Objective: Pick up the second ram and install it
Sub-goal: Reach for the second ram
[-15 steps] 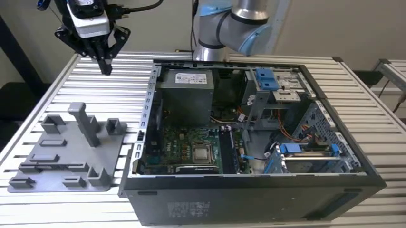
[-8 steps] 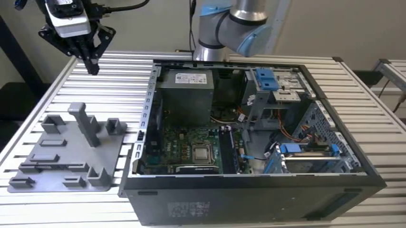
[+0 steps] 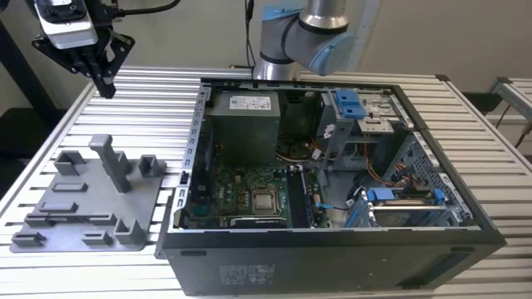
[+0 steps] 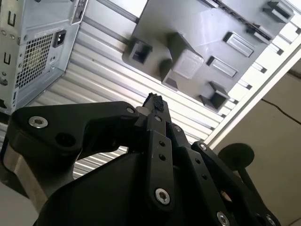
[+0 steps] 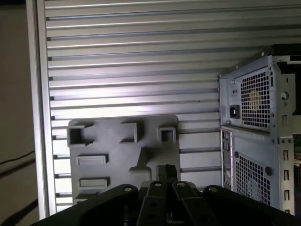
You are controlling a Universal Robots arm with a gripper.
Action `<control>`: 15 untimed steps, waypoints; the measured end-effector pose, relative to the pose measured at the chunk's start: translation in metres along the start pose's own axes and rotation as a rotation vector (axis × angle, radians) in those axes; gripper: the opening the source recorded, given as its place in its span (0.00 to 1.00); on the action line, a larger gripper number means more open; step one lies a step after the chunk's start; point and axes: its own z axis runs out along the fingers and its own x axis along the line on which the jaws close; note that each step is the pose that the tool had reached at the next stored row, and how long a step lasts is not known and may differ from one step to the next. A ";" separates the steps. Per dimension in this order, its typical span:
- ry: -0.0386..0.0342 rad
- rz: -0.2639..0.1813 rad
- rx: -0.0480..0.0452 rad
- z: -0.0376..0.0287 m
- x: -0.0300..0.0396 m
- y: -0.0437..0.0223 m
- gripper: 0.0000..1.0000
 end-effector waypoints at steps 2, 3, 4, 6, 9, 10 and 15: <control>0.0003 0.000 0.0001 0.0001 0.0068 -0.0004 0.11; 0.0004 0.000 0.0000 0.0002 0.0103 -0.0007 0.11; 0.0004 0.000 0.0000 0.0002 0.0142 -0.0009 0.11; 0.0007 0.000 0.0001 0.0002 0.0221 -0.0015 0.11; 0.0008 0.000 0.0001 0.0004 0.0335 -0.0023 0.11; 0.0010 0.000 0.0001 0.0004 0.0374 -0.0025 0.11; 0.0016 -0.001 0.0001 0.0006 0.0556 -0.0038 0.11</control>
